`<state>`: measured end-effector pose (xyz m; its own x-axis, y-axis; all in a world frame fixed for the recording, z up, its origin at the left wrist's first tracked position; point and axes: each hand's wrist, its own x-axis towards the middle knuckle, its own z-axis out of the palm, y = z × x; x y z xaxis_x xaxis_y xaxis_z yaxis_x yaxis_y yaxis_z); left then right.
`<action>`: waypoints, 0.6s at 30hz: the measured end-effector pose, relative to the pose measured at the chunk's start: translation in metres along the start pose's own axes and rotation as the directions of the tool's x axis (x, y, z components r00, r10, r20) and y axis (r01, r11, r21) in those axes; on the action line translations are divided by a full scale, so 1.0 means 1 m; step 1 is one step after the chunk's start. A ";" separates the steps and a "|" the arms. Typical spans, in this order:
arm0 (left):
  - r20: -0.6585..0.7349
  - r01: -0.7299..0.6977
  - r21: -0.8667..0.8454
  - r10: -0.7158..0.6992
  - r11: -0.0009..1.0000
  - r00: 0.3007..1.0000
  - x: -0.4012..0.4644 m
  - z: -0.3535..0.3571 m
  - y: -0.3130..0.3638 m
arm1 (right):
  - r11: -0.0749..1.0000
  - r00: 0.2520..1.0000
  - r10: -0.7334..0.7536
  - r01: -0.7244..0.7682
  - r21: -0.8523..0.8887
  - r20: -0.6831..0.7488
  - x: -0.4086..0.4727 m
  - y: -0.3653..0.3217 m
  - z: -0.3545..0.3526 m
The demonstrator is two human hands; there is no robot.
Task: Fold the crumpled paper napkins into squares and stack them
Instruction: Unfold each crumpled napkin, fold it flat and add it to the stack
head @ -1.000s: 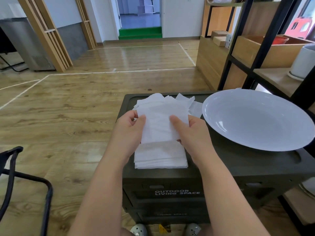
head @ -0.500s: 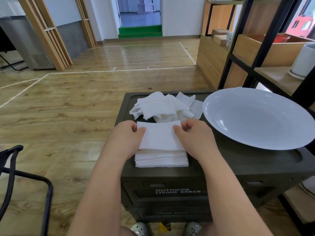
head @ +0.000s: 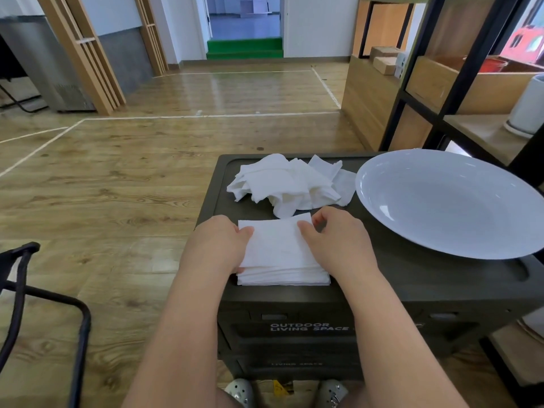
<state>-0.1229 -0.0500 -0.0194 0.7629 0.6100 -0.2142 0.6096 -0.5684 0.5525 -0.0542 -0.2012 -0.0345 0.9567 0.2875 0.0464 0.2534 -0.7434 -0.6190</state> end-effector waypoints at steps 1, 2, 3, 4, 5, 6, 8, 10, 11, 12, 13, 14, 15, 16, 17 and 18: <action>0.002 0.002 0.016 -0.002 1.000 1.000 0.001 0.001 -0.001 | 1.000 1.000 0.009 -0.009 -0.014 0.003 0.000 0.001 0.001; 0.005 0.008 0.034 -0.008 0.999 1.000 0.004 0.003 -0.002 | 0.999 1.000 0.022 -0.022 -0.025 0.011 -0.001 0.001 0.001; 0.006 0.018 0.064 -0.018 0.998 1.000 0.006 0.004 -0.003 | 0.999 0.999 0.038 -0.037 -0.033 0.027 -0.001 0.001 0.003; 0.004 0.031 0.098 -0.031 0.995 1.000 0.007 0.004 -0.005 | 0.998 0.997 0.055 -0.053 -0.042 0.046 -0.001 0.002 0.004; -0.006 0.039 0.124 -0.038 0.991 0.999 0.008 0.004 -0.006 | 0.996 0.995 0.073 -0.070 -0.049 0.062 -0.001 0.002 0.005; -0.020 0.047 0.139 -0.044 0.989 0.999 0.009 0.003 -0.007 | 0.995 0.993 0.091 -0.088 -0.053 0.068 -0.001 0.002 0.006; -0.102 0.043 0.148 -0.028 0.988 0.994 0.004 0.000 -0.007 | 0.994 0.995 0.099 -0.097 -0.048 0.031 -0.001 0.000 0.004; -0.263 -0.007 0.119 0.038 0.993 0.964 -0.003 -0.005 -0.004 | 0.999 0.998 0.031 -0.033 -0.031 -0.055 -0.003 -0.006 0.000; -0.338 -0.065 0.082 0.089 0.994 0.937 -0.006 -0.006 -0.001 | 1.000 0.995 -0.023 0.021 -0.023 -0.101 -0.004 -0.011 -0.001; -0.384 -0.138 0.037 0.142 0.990 0.913 -0.008 -0.006 0.002 | 0.997 0.987 -0.081 0.079 -0.020 -0.136 -0.005 -0.018 -0.001; -0.393 -0.211 -0.009 0.190 0.978 0.900 -0.008 -0.004 0.006 | 0.991 0.979 -0.135 0.132 -0.029 -0.153 -0.005 -0.024 0.001; -0.367 -0.265 -0.045 0.231 0.963 0.901 -0.007 0.001 0.010 | 0.983 0.971 -0.183 0.178 -0.043 -0.155 -0.004 -0.029 0.004; -0.319 -0.292 -0.067 0.257 0.954 0.912 -0.006 0.006 0.013 | 0.976 0.967 -0.215 0.209 -0.056 -0.141 -0.003 -0.032 0.009; -0.261 -0.301 -0.073 0.273 0.951 0.926 -0.005 0.013 0.014 | 0.974 0.969 -0.224 0.218 -0.060 -0.109 -0.002 -0.033 0.014; -0.207 -0.300 -0.068 0.280 0.952 0.937 -0.003 0.019 0.014 | 0.976 0.975 -0.212 0.208 -0.059 -0.070 -0.001 -0.032 0.019; -0.163 -0.292 -0.060 0.279 0.955 0.946 -0.002 0.024 0.012 | 0.980 0.981 -0.191 0.189 -0.061 -0.032 0.000 -0.029 0.023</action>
<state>-0.1116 -0.0712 -0.0313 0.8570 0.5086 0.0825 0.3465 -0.6874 0.6383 -0.0646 -0.1655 -0.0343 0.8947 0.4047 0.1889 0.4378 -0.7110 -0.5503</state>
